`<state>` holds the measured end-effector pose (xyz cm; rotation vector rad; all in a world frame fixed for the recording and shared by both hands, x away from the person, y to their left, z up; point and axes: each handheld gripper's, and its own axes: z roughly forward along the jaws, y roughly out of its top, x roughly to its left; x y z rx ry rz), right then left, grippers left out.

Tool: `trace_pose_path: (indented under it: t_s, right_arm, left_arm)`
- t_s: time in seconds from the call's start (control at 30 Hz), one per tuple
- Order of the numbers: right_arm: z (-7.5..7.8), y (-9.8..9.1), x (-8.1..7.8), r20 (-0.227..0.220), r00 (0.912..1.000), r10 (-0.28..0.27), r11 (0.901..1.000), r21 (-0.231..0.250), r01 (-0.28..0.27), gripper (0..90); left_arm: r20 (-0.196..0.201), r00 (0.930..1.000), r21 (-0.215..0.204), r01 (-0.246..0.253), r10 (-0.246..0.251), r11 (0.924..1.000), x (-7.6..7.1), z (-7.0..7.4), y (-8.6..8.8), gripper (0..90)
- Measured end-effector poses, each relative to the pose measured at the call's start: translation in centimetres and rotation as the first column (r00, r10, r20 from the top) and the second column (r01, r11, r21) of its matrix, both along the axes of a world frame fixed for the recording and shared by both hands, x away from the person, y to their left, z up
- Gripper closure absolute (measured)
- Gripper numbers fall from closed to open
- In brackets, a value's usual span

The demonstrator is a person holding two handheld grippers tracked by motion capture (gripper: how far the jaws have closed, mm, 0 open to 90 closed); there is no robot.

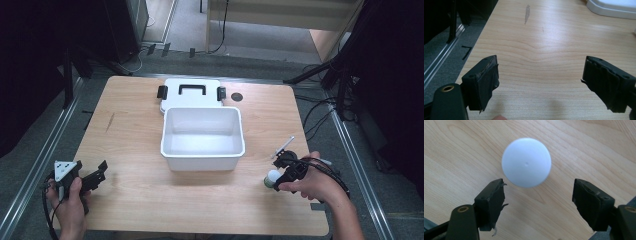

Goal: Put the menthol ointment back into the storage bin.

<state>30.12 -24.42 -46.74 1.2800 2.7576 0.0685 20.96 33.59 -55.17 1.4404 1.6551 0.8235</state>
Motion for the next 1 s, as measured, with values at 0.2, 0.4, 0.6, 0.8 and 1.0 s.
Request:
trace_pose_path:
  t_s: [0.2, 0.4, 0.6, 0.8, 1.0]
  right_arm:
    - [-0.2, 1.2, 0.6, 0.001, 0.9997, 0.025, 0.9997, -0.005, -0.025, 32.1]
    - [-0.6, 1.9, 1.3, -0.008, 0.9997, 0.022, 0.9997, -0.010, -0.022, 36.4]
    - [-1.1, 2.0, 1.6, -0.030, 0.9996, 0.001, 1.0000, 0.008, -0.001, 45.3]
    - [-1.0, 2.1, 1.7, -0.043, 0.9990, 0.011, 0.9999, 0.010, -0.011, 51.1]
    - [-0.2, 2.1, 1.7, -0.032, 0.9992, 0.026, 0.9995, 0.020, -0.025, 51.3]
  left_arm:
    - [0.002, 1.0000, -0.003, -0.001, 0.001, 1.0000, 0.0, 0.0, 0.0, 14.1]
    - [0.000, 1.0000, -0.009, 0.000, 0.000, 1.0000, 0.0, 0.0, 0.1, 14.2]
    - [0.001, 1.0000, -0.018, -0.003, 0.003, 0.9998, 0.0, 0.0, 0.1, 14.1]
    - [-0.002, 1.0000, -0.013, -0.002, 0.002, 0.9999, 0.0, 0.0, 0.1, 14.1]
    - [-0.005, 1.0000, -0.010, 0.001, -0.001, 1.0000, 0.0, 0.0, 0.1, 14.1]
